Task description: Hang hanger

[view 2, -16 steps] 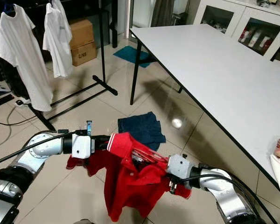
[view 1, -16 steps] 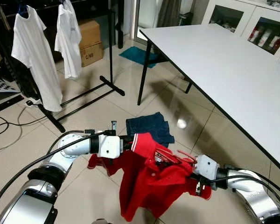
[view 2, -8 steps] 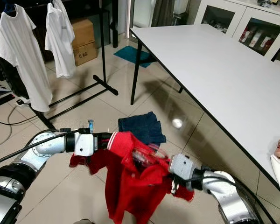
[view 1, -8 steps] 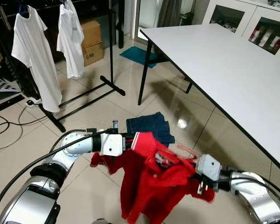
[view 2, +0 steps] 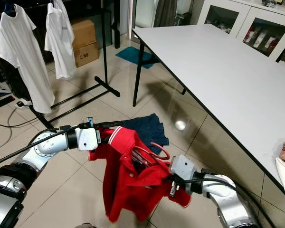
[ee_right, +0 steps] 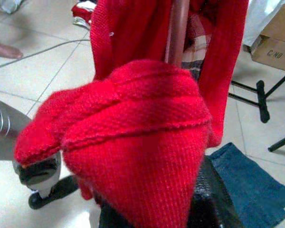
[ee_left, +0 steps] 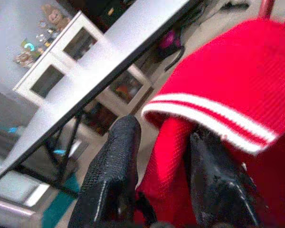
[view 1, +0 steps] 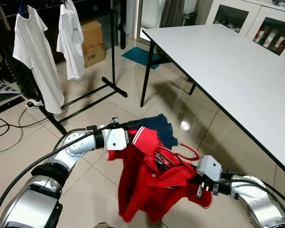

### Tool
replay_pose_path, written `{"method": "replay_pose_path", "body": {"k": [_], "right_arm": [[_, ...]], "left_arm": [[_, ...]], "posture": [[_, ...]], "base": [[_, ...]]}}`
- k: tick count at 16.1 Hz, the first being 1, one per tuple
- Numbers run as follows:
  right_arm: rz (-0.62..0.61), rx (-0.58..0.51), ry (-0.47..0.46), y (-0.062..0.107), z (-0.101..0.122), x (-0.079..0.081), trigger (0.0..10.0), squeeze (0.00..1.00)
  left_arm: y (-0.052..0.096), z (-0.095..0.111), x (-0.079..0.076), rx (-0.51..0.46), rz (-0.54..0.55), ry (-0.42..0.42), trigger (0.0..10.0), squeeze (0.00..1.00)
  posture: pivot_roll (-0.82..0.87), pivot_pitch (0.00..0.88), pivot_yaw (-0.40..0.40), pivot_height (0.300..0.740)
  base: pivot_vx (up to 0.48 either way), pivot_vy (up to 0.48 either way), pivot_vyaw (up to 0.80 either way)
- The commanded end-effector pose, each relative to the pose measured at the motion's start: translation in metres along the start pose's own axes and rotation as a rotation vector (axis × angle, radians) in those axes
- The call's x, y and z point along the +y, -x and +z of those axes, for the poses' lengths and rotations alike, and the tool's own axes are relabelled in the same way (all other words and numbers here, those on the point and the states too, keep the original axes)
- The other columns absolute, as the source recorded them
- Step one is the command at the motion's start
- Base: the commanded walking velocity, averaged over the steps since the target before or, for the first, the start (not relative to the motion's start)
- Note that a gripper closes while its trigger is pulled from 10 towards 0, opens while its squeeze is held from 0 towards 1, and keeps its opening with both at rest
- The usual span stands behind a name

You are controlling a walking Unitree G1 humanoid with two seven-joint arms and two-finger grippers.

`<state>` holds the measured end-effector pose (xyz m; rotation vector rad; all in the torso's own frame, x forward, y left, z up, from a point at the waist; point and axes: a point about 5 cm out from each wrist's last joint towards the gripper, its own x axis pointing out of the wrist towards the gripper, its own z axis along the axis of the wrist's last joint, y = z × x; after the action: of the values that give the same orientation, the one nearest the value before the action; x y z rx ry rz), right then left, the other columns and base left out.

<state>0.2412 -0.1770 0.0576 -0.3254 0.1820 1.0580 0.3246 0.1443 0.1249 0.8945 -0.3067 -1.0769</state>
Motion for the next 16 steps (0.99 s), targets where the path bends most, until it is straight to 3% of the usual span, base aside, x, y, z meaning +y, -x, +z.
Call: {"method": "replay_pose_path", "body": {"k": [1,3,6,8,10,11,12,13,15,16], "right_arm": [[-0.043,-0.001,-0.031,0.006,-0.003,-0.004,0.0,0.00],[-0.111,0.018,-0.071,0.008,-0.009,-0.008,0.0,0.00],[-0.187,0.030,-0.114,0.007,-0.014,-0.014,0.0,0.00],[-0.307,-0.011,-0.199,0.003,-0.011,-0.024,0.0,0.00],[-0.403,-0.109,-0.267,-0.007,0.001,-0.029,0.0,0.00],[-0.422,-0.137,-0.284,-0.009,0.005,-0.030,0.0,0.00],[-0.466,-0.184,-0.295,-0.014,0.013,-0.032,0.0,0.00],[-0.509,-0.237,-0.307,-0.019,0.021,-0.034,0.0,0.00],[-0.563,-0.297,-0.320,-0.026,0.031,-0.035,0.0,0.00],[-0.586,-0.329,-0.330,-0.035,0.039,-0.035,0.0,0.00]], "left_arm": [[0.006,-0.005,0.010,0.061,0.033,-0.062,10.0,0.18],[0.016,-0.012,0.017,0.118,0.122,-0.058,10.0,0.18],[0.020,-0.014,0.021,0.118,0.194,-0.015,10.0,0.18],[0.023,-0.017,0.024,0.105,0.331,0.082,10.0,0.18],[0.023,-0.018,0.034,0.042,0.610,0.306,10.0,0.17],[0.023,-0.019,0.035,0.024,0.680,0.364,10.0,0.17],[0.024,-0.022,0.035,0.000,0.815,0.485,10.0,0.05],[0.024,-0.025,0.031,-0.007,0.899,0.570,10.0,0.00],[0.021,-0.027,0.022,-0.002,0.969,0.643,10.0,0.00],[0.018,-0.028,0.012,0.008,1.032,0.727,10.0,0.00]], "posture": [[0.04,0.042,-0.036,0.740],[0.04,0.041,-0.034,0.740],[0.05,0.041,-0.032,0.740],[0.05,0.041,-0.030,0.740],[0.05,0.042,-0.028,0.740],[0.05,0.042,-0.028,0.740],[0.05,0.042,-0.028,0.740],[0.06,0.046,-0.035,0.740],[0.07,0.045,-0.040,0.740],[0.07,0.041,-0.039,0.740]], "base": [[0.000,0.000,0.00],[0.000,0.000,0.00],[0.000,0.000,0.00],[0.000,0.000,0.00],[0.000,0.000,0.00],[0.000,0.000,0.00],[0.000,0.000,0.00],[0.000,0.000,0.00],[0.000,0.000,0.00],[0.000,0.000,0.00]]}}
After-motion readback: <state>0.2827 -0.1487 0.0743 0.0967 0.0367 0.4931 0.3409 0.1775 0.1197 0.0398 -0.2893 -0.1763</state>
